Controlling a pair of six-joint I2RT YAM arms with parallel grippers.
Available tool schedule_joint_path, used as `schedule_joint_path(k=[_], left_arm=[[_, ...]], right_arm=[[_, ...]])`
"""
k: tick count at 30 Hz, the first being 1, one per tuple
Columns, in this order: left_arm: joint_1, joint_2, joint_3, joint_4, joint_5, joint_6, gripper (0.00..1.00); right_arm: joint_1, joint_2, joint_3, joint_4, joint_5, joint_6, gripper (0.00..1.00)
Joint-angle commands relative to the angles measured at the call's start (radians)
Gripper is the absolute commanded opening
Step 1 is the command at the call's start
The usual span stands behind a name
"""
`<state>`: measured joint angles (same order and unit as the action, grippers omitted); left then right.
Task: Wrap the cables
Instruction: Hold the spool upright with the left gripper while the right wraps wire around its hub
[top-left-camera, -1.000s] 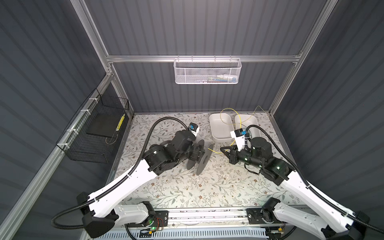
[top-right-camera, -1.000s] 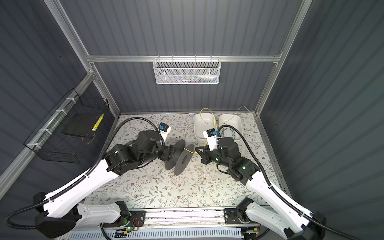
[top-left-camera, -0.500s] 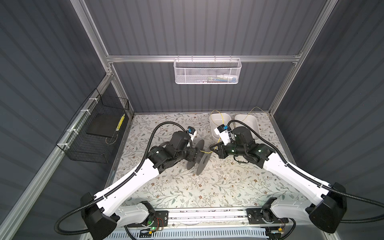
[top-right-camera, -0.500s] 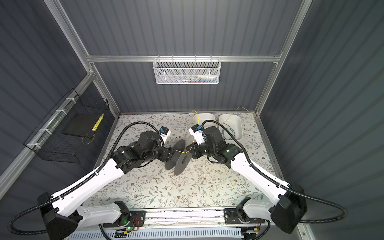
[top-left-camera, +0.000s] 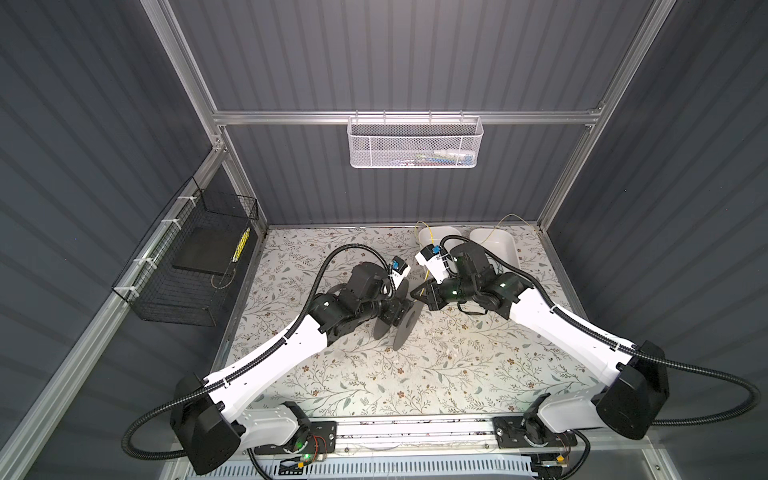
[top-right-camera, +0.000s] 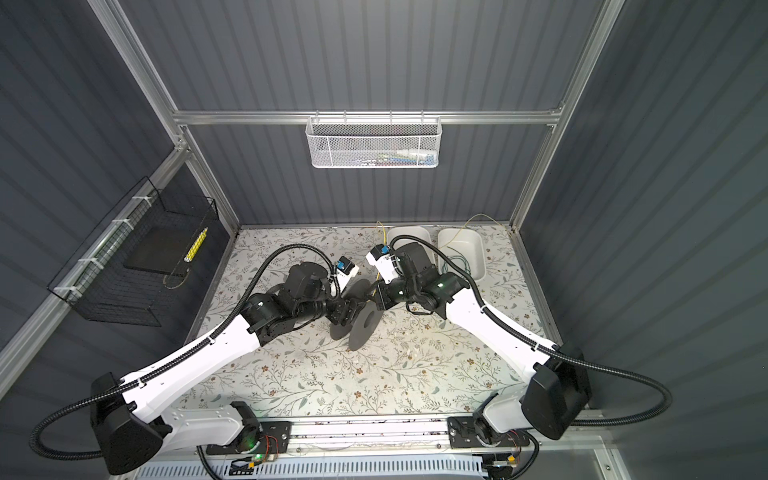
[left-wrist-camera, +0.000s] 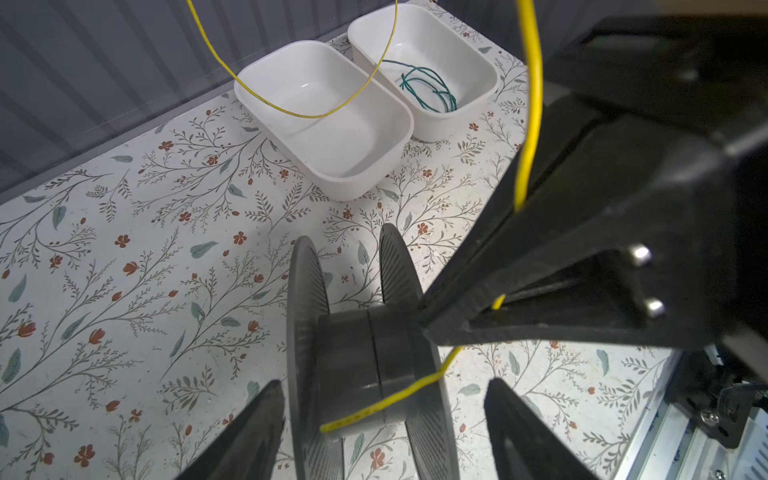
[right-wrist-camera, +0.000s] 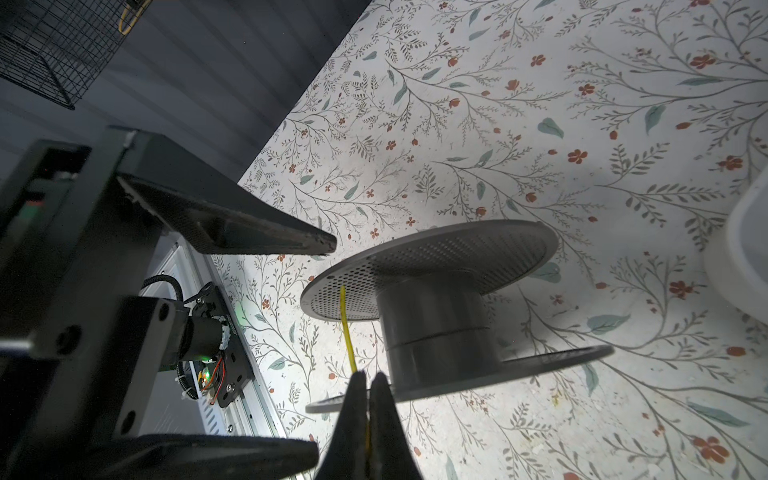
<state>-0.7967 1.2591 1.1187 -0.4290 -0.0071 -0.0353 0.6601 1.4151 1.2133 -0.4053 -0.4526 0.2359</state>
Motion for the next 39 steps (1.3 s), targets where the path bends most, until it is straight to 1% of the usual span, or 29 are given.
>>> schedule_joint_path(k=[1, 6, 10, 18, 24, 28, 33, 37, 39], left_arm=[[0.019, -0.01, 0.005, -0.019, 0.011, 0.041, 0.78], [0.051, 0.028, 0.028, -0.077, 0.055, 0.057, 0.78], [0.093, 0.037, 0.017, -0.084, 0.157, 0.07, 0.78], [0.105, 0.071, 0.02, -0.072, 0.186, 0.12, 0.73], [0.105, 0.118, 0.037, -0.08, 0.196, 0.135, 0.65], [0.105, 0.116, 0.033, -0.068, 0.187, 0.137, 0.61], [0.105, 0.104, 0.024, -0.049, 0.161, 0.138, 0.5], [0.105, 0.106, 0.018, -0.033, 0.166, 0.143, 0.42], [0.105, 0.112, 0.017, -0.032, 0.168, 0.144, 0.41]], right_arm=[[0.005, 0.016, 0.046, -0.041, -0.032, -0.039, 0.0], [0.004, 0.039, 0.063, -0.052, -0.035, -0.053, 0.0], [0.002, 0.054, 0.083, -0.054, -0.052, -0.059, 0.0], [0.0, 0.109, 0.142, -0.095, -0.088, -0.088, 0.0], [-0.003, 0.13, 0.15, -0.093, -0.085, -0.084, 0.0], [-0.004, 0.137, 0.151, -0.077, -0.087, -0.073, 0.0], [-0.007, 0.154, 0.157, -0.07, -0.094, -0.07, 0.0], [-0.008, 0.169, 0.158, -0.052, -0.093, -0.061, 0.0], [-0.008, 0.176, 0.158, -0.043, -0.098, -0.054, 0.0]])
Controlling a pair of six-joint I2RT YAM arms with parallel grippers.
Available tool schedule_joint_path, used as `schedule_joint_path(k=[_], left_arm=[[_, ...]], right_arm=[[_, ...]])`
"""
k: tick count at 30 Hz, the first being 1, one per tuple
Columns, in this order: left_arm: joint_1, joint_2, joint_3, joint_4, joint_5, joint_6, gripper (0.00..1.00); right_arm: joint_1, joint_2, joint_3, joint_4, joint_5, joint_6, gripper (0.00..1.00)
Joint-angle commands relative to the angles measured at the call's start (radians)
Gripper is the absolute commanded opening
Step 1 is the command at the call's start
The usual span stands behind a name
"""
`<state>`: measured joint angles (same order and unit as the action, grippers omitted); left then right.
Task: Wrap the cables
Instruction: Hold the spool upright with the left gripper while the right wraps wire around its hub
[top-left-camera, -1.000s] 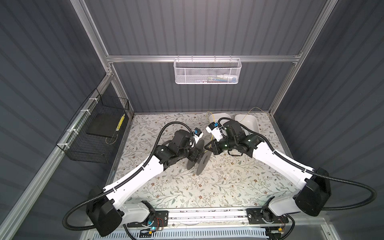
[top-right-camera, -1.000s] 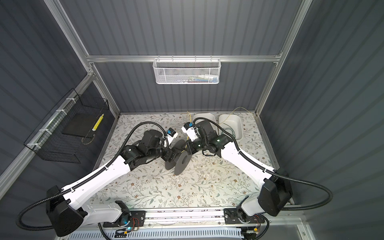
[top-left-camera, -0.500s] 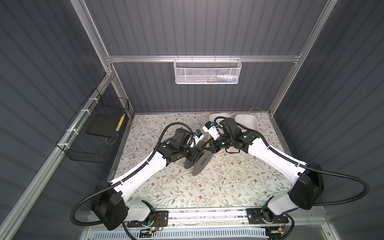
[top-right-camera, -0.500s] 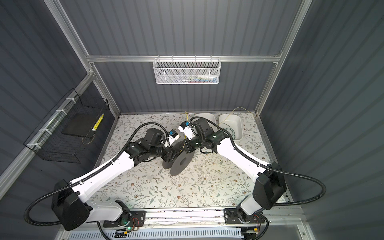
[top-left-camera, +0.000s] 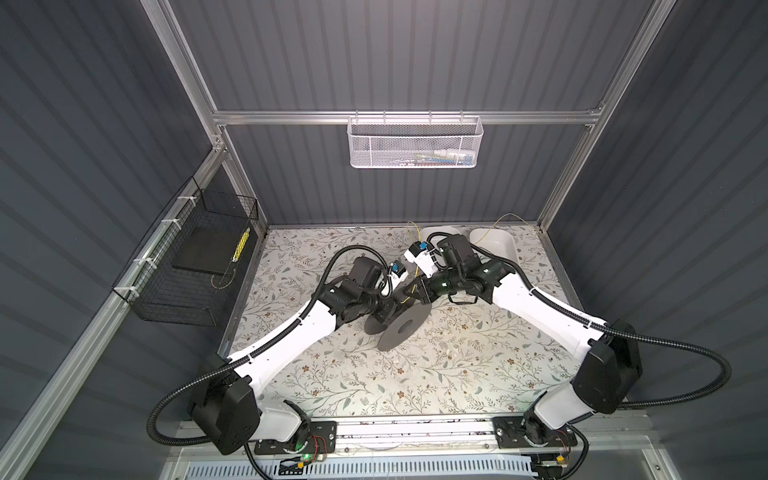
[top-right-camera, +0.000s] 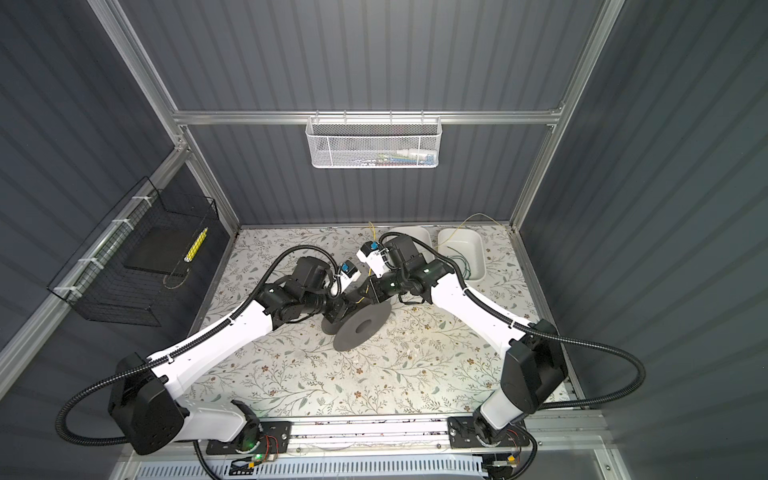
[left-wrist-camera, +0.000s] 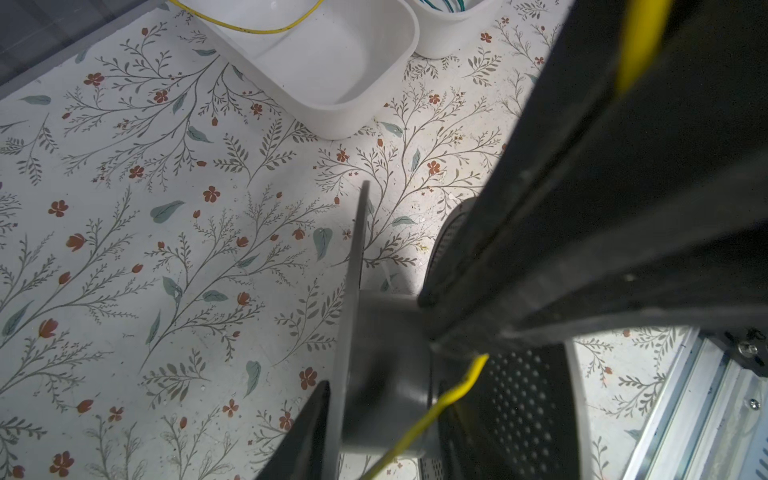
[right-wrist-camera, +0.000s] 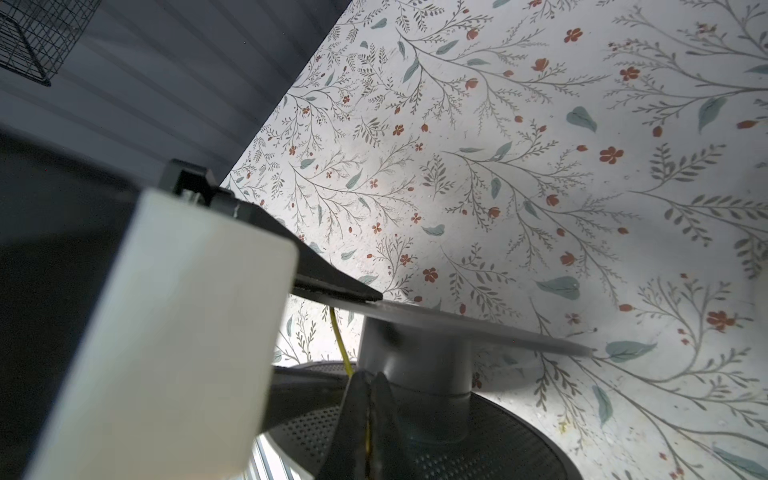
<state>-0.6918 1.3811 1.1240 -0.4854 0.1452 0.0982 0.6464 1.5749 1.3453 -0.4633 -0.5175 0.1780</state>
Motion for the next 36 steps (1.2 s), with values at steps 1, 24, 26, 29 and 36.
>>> schedule_joint_path(k=[1, 24, 26, 29, 36], left_arm=[[0.0, -0.007, 0.012, 0.027, 0.016, 0.011, 0.4], [0.0, 0.031, 0.02, 0.054, 0.037, 0.012, 0.27], [0.0, 0.032, 0.019, 0.048, 0.026, 0.011, 0.22], [0.0, 0.029, 0.012, 0.051, 0.013, 0.011, 0.19], [0.0, 0.041, 0.018, 0.029, 0.008, 0.012, 0.09]], right_arm=[[0.007, 0.022, 0.027, 0.021, -0.033, 0.008, 0.0], [0.005, 0.088, 0.013, 0.14, -0.032, 0.084, 0.0], [0.005, 0.092, 0.014, 0.141, -0.032, 0.084, 0.0], [0.003, 0.096, 0.011, 0.151, -0.03, 0.087, 0.0], [-0.004, 0.094, 0.003, 0.18, -0.035, 0.107, 0.0]])
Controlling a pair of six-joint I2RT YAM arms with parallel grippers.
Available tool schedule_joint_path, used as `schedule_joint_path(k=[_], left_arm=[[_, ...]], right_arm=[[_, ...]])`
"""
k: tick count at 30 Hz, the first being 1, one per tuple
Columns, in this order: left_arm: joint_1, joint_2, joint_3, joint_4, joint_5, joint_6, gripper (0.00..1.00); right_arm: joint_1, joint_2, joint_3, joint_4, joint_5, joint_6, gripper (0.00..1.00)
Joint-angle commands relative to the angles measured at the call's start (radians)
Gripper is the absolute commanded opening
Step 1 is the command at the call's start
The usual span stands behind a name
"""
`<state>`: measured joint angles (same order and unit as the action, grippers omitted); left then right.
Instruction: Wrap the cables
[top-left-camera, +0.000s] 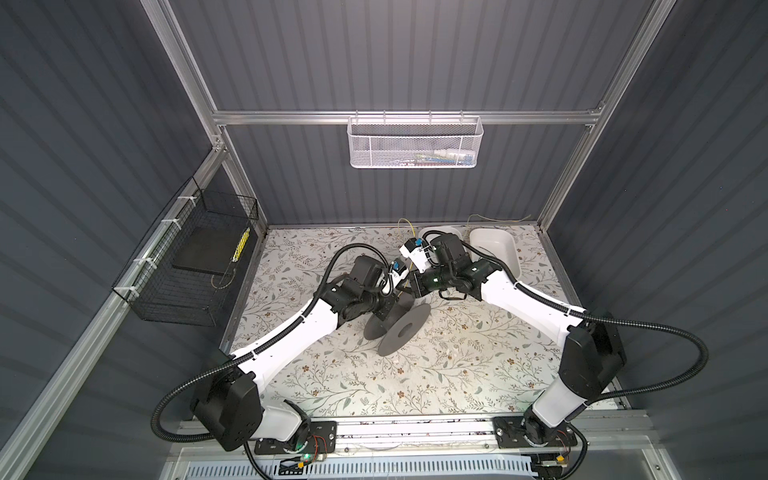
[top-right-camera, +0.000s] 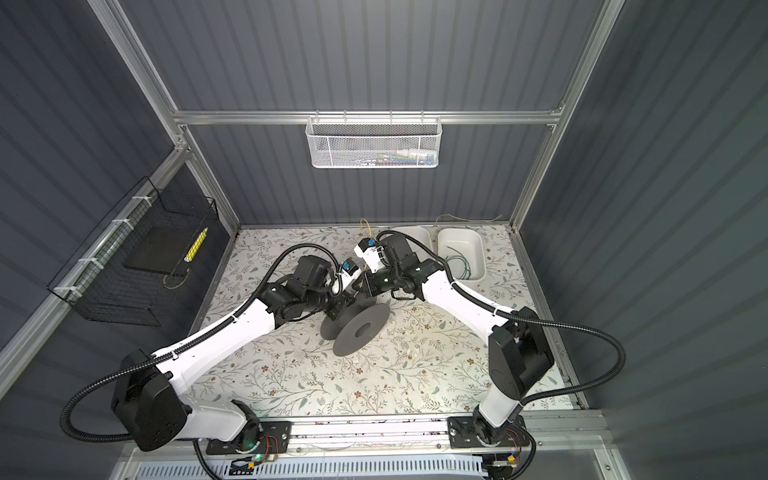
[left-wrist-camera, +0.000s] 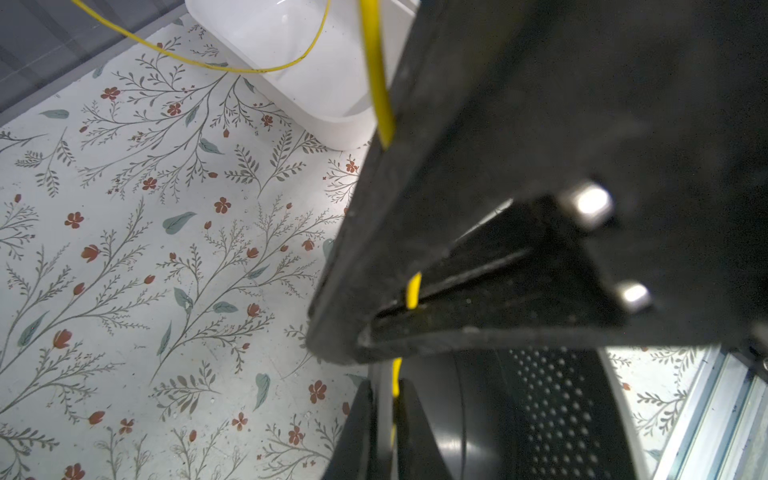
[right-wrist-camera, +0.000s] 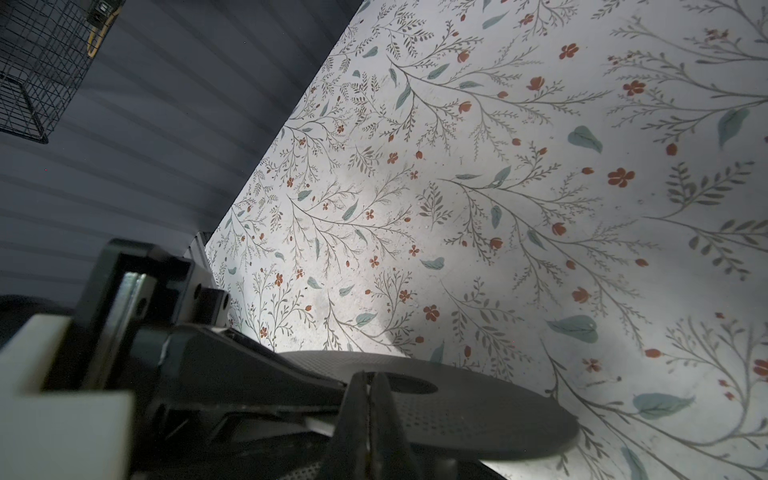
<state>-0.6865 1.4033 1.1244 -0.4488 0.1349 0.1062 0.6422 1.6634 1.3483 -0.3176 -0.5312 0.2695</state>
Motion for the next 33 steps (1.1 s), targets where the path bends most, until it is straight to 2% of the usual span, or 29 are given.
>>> schedule_joint_path(k=[1, 4, 11, 15, 16, 22, 26, 33], left_arm=[[-0.005, 0.022, 0.021, -0.015, 0.019, 0.004, 0.06], [-0.005, 0.027, 0.028, -0.032, 0.011, 0.005, 0.0], [-0.005, 0.059, 0.05, -0.076, -0.021, 0.011, 0.0], [-0.007, 0.077, 0.062, -0.107, -0.03, 0.001, 0.0], [-0.007, 0.072, 0.06, -0.11, -0.031, 0.0, 0.0], [-0.008, -0.004, 0.003, -0.084, -0.041, -0.033, 0.0], [-0.009, -0.046, -0.024, -0.073, -0.048, -0.06, 0.0], [-0.01, -0.099, -0.037, -0.087, -0.057, -0.071, 0.0]], right_arm=[[-0.004, 0.002, -0.006, 0.043, -0.022, 0.02, 0.0], [-0.012, -0.011, -0.028, 0.074, -0.025, 0.045, 0.0], [-0.023, -0.034, -0.075, 0.148, -0.048, 0.108, 0.01], [-0.041, -0.038, -0.117, 0.267, -0.094, 0.192, 0.04], [-0.047, -0.035, -0.119, 0.298, -0.108, 0.217, 0.09], [-0.091, -0.013, -0.129, 0.489, -0.183, 0.38, 0.16], [-0.113, -0.005, -0.125, 0.55, -0.2, 0.436, 0.19], [-0.153, 0.022, -0.094, 0.639, -0.221, 0.539, 0.13]])
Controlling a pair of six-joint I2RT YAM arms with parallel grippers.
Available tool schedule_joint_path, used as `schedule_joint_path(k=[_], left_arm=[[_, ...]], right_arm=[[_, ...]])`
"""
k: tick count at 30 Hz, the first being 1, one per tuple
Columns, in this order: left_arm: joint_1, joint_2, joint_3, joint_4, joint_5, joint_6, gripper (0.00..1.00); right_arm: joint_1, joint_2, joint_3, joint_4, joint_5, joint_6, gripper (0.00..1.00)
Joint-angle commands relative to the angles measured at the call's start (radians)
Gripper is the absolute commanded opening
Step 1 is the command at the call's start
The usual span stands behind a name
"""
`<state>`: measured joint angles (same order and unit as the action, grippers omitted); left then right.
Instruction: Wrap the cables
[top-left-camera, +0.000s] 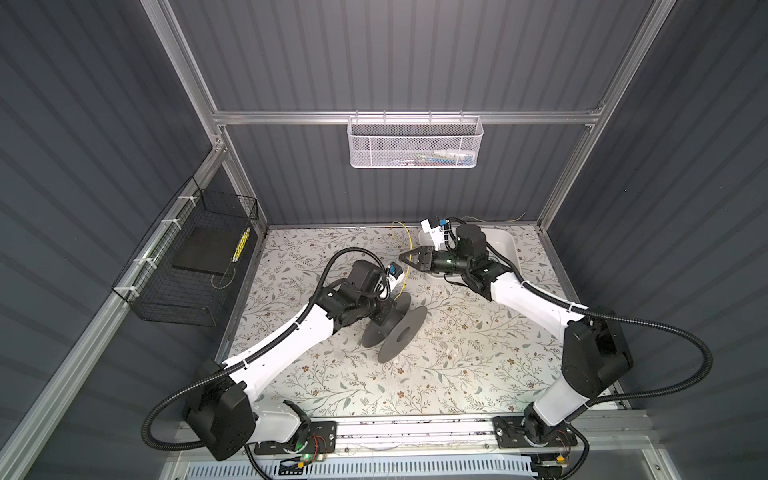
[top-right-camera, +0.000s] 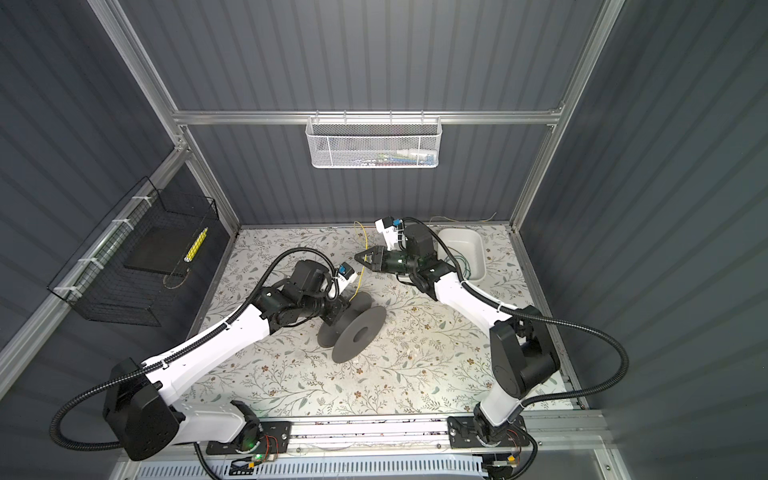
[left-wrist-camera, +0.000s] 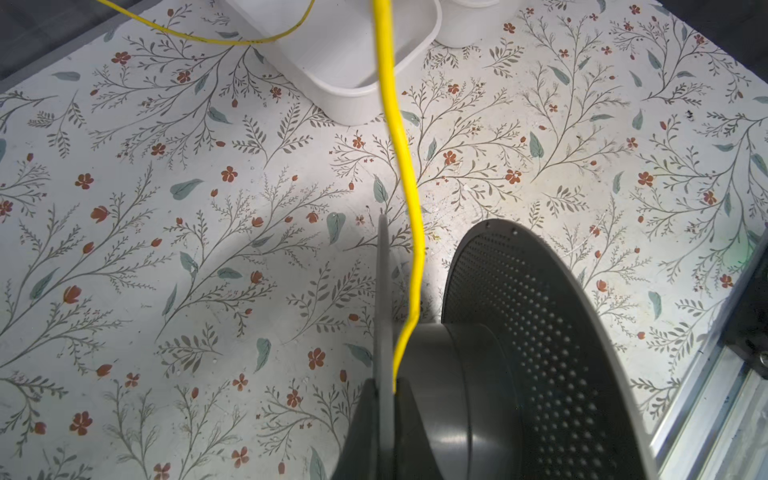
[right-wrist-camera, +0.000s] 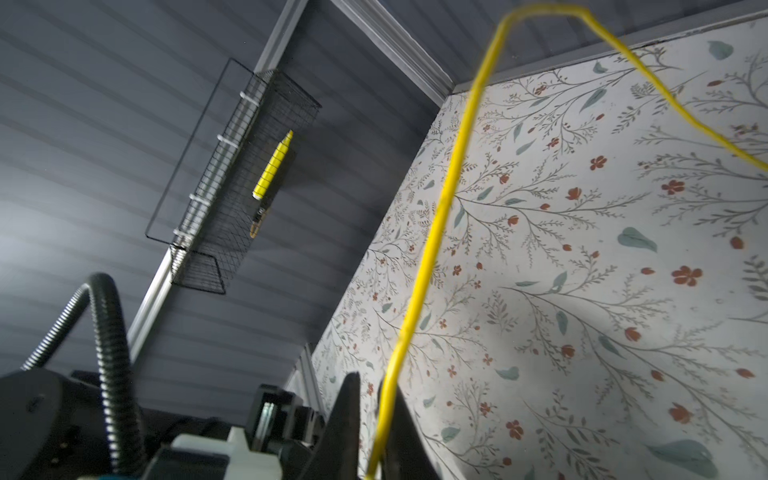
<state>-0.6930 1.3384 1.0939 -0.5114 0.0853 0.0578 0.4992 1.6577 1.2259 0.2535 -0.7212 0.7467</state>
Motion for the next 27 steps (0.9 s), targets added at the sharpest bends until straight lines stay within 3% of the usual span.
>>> schedule_joint_path(k=[1, 5, 11, 17, 25, 27], left_arm=[[-0.003, -0.036, -0.005, -0.029, -0.013, -0.024, 0.0], [-0.003, -0.047, 0.005, -0.045, 0.002, -0.024, 0.0], [-0.005, -0.077, 0.018, -0.077, 0.008, -0.024, 0.0], [-0.01, -0.13, 0.04, -0.108, 0.005, -0.033, 0.0], [-0.025, -0.165, 0.095, -0.18, 0.013, -0.021, 0.0], [-0.025, -0.173, 0.089, -0.179, 0.006, -0.018, 0.0]], right_arm=[[-0.01, 0.03, 0.038, 0.07, -0.026, 0.066, 0.13], [-0.028, 0.057, 0.083, 0.153, -0.044, 0.155, 0.1], [-0.071, 0.117, 0.128, 0.443, -0.094, 0.43, 0.09], [-0.077, 0.073, 0.178, 0.38, -0.054, 0.371, 0.12], [-0.077, 0.054, 0.226, 0.39, -0.07, 0.418, 0.12], [-0.078, 0.029, 0.182, 0.369, -0.056, 0.396, 0.18]])
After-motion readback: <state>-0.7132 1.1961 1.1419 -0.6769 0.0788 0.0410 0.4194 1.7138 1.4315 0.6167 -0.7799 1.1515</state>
